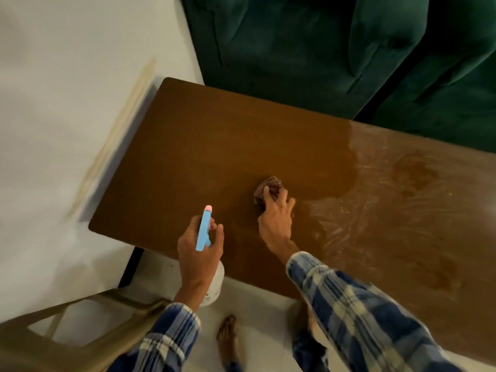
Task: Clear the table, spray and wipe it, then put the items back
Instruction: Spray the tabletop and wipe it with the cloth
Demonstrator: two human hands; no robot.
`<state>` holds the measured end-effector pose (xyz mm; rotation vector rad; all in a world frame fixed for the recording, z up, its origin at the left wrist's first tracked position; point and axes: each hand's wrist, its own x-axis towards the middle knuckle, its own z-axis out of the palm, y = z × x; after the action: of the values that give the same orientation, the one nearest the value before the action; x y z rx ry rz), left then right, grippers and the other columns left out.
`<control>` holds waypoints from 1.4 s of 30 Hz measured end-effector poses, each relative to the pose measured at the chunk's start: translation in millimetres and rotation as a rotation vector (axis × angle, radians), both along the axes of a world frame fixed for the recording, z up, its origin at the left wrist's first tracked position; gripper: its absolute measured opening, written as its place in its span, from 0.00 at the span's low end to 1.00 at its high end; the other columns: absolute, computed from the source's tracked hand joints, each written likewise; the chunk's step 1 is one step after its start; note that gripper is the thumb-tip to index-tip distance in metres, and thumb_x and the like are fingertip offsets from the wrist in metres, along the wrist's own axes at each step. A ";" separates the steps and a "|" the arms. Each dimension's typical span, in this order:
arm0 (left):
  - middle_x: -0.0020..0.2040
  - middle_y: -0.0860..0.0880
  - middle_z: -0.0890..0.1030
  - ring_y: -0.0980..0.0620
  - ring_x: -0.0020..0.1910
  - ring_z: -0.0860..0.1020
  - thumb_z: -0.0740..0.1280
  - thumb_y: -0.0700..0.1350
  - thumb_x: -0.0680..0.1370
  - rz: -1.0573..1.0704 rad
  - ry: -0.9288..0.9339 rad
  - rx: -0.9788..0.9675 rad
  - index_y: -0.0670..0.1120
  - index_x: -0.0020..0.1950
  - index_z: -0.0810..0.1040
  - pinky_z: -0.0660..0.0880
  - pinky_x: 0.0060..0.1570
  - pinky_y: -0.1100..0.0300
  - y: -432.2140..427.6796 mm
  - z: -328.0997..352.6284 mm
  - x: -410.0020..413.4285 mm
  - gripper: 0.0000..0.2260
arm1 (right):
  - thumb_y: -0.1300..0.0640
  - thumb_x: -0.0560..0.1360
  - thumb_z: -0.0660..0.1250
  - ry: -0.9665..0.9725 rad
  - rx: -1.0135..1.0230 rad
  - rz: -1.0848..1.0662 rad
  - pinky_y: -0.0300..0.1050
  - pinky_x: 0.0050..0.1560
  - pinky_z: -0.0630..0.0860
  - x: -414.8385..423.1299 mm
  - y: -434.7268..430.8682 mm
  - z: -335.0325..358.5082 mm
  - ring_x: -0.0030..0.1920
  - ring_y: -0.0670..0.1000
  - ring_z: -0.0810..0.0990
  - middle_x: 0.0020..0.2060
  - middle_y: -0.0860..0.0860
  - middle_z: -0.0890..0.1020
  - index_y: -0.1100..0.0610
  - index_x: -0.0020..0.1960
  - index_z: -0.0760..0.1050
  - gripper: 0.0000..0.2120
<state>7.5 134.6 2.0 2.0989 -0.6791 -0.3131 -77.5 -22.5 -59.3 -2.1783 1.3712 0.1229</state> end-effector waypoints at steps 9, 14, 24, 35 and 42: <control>0.37 0.57 0.75 0.55 0.34 0.79 0.72 0.47 0.77 0.040 -0.086 -0.006 0.50 0.52 0.75 0.77 0.38 0.69 75.7 -15.7 72.2 0.08 | 0.63 0.78 0.64 -0.046 -0.080 0.200 0.61 0.66 0.74 136.5 47.7 -7.5 0.70 0.63 0.60 0.75 0.54 0.58 0.47 0.76 0.65 0.29; 0.39 0.55 0.76 0.56 0.36 0.79 0.72 0.47 0.77 0.056 -0.063 0.037 0.43 0.56 0.77 0.77 0.38 0.68 101.1 -14.4 70.8 0.12 | 0.54 0.79 0.70 -0.086 -0.057 0.587 0.61 0.67 0.73 81.1 146.3 -15.0 0.72 0.61 0.59 0.77 0.53 0.58 0.43 0.77 0.62 0.30; 0.41 0.56 0.76 0.61 0.34 0.76 0.75 0.44 0.75 -0.007 -0.108 0.048 0.42 0.53 0.78 0.73 0.37 0.78 91.6 -4.3 32.7 0.11 | 0.65 0.80 0.60 0.009 -0.021 0.267 0.59 0.69 0.72 -10.1 163.3 -9.8 0.73 0.61 0.56 0.80 0.52 0.52 0.42 0.80 0.58 0.34; 0.37 0.56 0.78 0.57 0.33 0.79 0.74 0.44 0.76 -0.217 -0.034 0.019 0.47 0.51 0.78 0.80 0.34 0.64 -4.9 -4.4 -63.0 0.07 | 0.59 0.79 0.66 -0.009 -0.017 0.355 0.62 0.69 0.72 -104.9 65.3 -22.7 0.73 0.62 0.59 0.79 0.50 0.54 0.39 0.78 0.59 0.33; 0.36 0.56 0.78 0.54 0.30 0.79 0.72 0.50 0.76 -0.298 0.069 0.078 0.45 0.52 0.80 0.81 0.32 0.62 -93.6 -2.4 -139.6 0.10 | 0.67 0.75 0.60 -0.027 -0.036 -0.397 0.64 0.61 0.76 -234.7 -40.8 -7.3 0.66 0.63 0.62 0.74 0.52 0.60 0.47 0.76 0.68 0.32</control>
<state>-132.1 41.0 -0.4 2.0479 -0.9532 -0.5835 -312.2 -63.3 -66.6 -1.8832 1.7696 -0.0810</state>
